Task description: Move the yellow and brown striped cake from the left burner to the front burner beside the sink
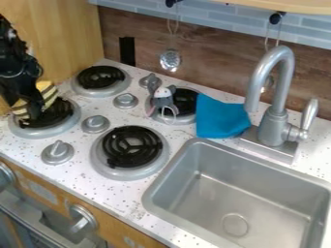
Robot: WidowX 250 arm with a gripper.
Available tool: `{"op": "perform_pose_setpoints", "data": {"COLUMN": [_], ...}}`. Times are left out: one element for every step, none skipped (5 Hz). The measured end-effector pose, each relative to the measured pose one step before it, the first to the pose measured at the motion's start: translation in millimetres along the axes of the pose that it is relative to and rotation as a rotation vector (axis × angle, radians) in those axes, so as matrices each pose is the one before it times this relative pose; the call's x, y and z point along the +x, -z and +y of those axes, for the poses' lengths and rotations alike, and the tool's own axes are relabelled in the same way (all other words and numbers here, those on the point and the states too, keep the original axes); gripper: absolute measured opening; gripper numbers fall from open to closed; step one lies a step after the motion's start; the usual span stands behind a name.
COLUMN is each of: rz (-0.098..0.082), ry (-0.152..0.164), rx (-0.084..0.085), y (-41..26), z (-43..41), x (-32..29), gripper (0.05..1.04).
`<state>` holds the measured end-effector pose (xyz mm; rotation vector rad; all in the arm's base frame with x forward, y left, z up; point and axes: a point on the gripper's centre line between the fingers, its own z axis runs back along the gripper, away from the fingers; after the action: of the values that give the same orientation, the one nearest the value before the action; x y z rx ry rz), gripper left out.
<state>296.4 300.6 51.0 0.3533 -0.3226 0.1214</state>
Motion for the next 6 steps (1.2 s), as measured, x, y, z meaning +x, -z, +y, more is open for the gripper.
{"op": "perform_pose_setpoints", "data": {"rz": [-0.0027, -0.0082, -0.0056, -0.0038, -0.0056, -0.0114], "ry": [-0.0389, -0.0269, 0.0006, -0.0136, 0.0045, 0.0040], "rx": [0.0130, 0.0116, 0.0023, -0.0013, -0.0093, -0.0204], "y": [6.23, 1.20, -0.32, 0.00, 0.18, -6.60], "z": [10.72, 4.77, 0.73, 2.60, -1.68, -7.80], "x": [2.21, -0.24, 0.41, 1.67, 0.61, -3.20], "gripper": [0.978, 0.734, 0.578, 0.511, 0.486, 0.486]}}
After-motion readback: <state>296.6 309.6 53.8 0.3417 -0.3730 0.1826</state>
